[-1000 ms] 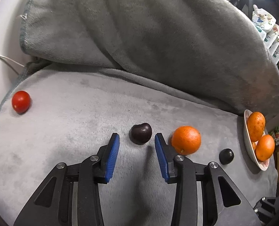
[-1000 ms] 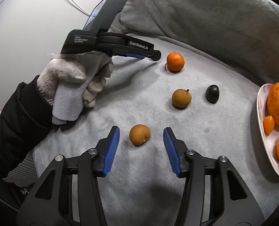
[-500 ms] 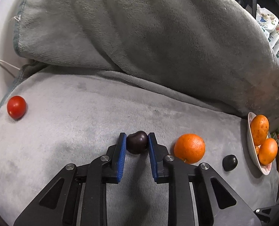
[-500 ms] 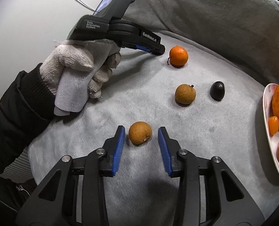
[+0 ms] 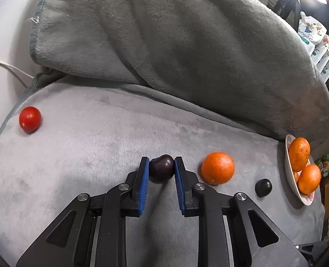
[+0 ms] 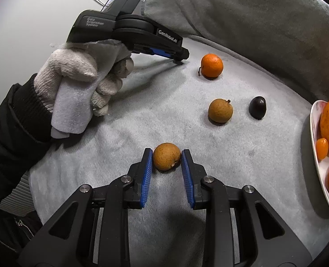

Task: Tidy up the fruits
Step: 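Close the left tool on the plum while the right tool closes on the brown fruit, then carry plum and brown fruit onto the plate and open both tools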

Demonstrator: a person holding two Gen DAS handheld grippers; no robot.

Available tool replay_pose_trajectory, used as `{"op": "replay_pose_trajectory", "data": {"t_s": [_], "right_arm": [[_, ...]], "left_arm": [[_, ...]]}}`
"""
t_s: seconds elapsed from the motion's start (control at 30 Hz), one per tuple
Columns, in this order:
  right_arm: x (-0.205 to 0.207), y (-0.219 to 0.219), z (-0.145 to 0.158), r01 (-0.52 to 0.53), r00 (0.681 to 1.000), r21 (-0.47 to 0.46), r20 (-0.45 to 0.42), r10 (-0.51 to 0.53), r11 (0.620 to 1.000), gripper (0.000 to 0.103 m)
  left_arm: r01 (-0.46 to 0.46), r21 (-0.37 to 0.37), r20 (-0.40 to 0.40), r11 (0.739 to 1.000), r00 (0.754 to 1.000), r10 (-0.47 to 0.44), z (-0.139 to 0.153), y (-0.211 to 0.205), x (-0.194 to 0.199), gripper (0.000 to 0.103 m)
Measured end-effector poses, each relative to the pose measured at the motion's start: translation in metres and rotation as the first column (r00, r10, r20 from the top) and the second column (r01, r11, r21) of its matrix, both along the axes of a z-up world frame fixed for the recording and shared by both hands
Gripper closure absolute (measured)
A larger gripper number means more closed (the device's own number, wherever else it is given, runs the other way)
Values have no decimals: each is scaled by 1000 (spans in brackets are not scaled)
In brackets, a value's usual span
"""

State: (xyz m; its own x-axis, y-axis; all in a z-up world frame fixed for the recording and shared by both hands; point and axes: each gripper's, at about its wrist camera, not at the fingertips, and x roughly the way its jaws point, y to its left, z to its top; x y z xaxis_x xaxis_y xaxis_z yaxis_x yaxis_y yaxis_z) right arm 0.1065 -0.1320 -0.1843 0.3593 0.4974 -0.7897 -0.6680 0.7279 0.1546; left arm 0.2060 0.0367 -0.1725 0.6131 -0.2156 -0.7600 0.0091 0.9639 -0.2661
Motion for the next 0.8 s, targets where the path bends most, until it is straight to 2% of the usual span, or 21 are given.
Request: {"op": "replay_pose_trajectory", "data": {"t_s": [0.33, 0.8], "right_arm": [[-17, -33, 25, 57, 997, 62, 40, -59, 996, 75], [-20, -117, 61, 219, 967, 149, 101, -236, 964, 75]], "left_arm": [[46, -32, 65, 998, 997, -44, 32, -12, -29, 82], [175, -55, 126, 983, 978, -167, 52, -89, -58, 82]]}}
